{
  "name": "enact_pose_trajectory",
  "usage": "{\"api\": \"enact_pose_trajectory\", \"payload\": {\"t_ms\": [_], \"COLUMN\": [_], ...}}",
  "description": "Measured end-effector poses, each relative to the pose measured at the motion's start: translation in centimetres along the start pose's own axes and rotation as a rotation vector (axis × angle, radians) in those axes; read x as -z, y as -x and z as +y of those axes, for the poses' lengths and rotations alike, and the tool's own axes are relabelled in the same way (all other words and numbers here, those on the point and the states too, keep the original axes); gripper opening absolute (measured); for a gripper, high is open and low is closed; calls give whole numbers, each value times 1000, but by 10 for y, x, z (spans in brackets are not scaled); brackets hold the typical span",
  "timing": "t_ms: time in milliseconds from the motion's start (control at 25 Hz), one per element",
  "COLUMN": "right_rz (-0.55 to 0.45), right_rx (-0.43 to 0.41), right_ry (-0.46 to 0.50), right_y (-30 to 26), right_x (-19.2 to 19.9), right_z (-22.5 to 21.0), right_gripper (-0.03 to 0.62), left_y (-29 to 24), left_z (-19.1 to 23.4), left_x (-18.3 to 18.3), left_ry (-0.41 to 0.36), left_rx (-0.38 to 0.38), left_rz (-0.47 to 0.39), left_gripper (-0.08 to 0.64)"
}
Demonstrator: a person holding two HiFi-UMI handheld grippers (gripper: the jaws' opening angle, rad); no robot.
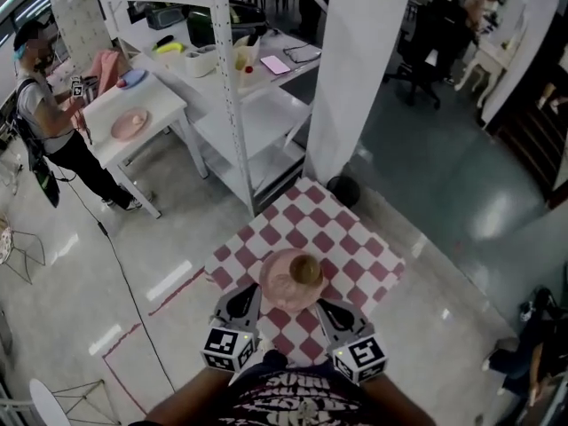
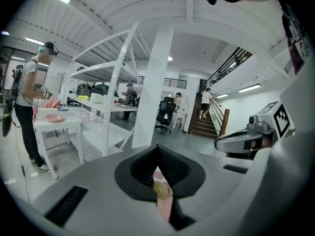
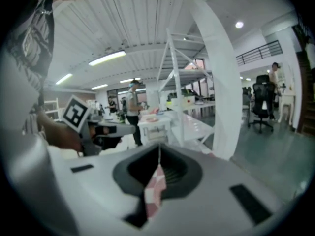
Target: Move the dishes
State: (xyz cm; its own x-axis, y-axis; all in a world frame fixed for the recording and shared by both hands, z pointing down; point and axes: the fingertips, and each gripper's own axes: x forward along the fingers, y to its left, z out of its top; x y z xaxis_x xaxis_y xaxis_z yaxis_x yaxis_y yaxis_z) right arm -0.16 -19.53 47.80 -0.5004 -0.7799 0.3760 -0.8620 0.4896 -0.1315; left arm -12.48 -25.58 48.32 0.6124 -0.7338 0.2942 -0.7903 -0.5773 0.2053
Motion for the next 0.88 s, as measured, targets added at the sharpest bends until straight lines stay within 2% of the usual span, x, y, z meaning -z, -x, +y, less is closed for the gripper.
{"api": "enact_pose_trajectory", "payload": {"t_ms": [200,560,720,880], "right_rz": [8,22,22,39], "right_rx": [103,271,284,246], "right_ry": [-22,-73,-81,-105], "right_y": [37,110,127,125], "right_x": [15,33,38,38], "right_z": [-31,-80,-99,-113], "right_gripper": [34,34,34,34], "left_y": [-38,-102,-119,-115], "left_z": [-43,-145,-164,-154], "left_x": [0,-5,-11,-10], "left_ry": [-21,-60,-50,-33], "left_rx": [114,327,337,268], "left_rz": [9,21,16,16], "left_gripper": [31,31,31,31]}}
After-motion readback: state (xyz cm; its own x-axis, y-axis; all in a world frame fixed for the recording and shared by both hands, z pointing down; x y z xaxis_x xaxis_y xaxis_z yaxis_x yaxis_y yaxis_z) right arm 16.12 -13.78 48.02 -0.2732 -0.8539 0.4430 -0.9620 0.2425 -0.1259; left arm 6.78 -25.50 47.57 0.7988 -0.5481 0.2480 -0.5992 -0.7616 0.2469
